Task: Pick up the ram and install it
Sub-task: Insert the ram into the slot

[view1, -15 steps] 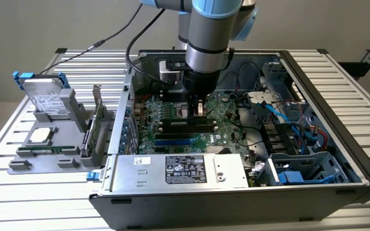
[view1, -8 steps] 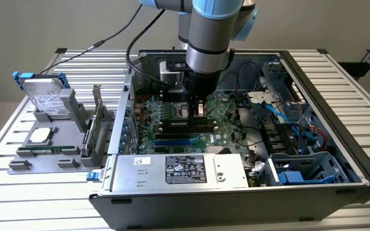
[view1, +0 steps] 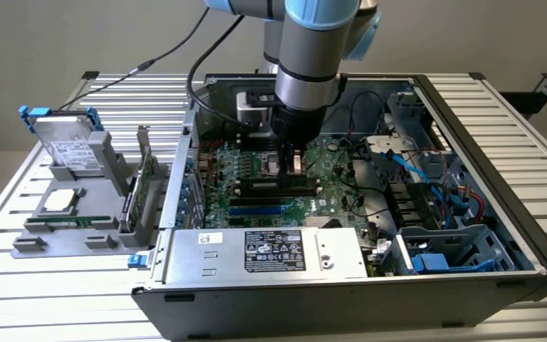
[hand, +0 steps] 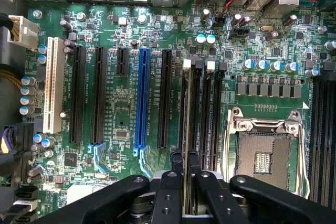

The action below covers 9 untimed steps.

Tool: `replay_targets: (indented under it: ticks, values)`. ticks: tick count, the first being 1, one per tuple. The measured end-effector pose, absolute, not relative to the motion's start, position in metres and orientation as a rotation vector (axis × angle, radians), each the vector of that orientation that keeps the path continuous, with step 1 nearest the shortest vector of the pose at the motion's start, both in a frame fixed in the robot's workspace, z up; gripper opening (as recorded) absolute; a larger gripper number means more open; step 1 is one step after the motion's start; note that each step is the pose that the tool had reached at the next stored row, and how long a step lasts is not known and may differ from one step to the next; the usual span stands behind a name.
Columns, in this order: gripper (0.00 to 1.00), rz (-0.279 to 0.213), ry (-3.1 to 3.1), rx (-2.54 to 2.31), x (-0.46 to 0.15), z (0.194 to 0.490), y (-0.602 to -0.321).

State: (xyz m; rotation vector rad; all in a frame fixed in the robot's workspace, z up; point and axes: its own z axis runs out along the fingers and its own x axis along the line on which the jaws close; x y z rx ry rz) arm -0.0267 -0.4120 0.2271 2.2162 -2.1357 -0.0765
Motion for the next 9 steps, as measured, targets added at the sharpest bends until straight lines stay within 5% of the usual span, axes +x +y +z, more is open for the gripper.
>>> replay_targets:
  ticks: [9]
  values:
    - [0.15, -0.067, -2.132, 2.212, -0.0265, 0.2231, -0.4121]
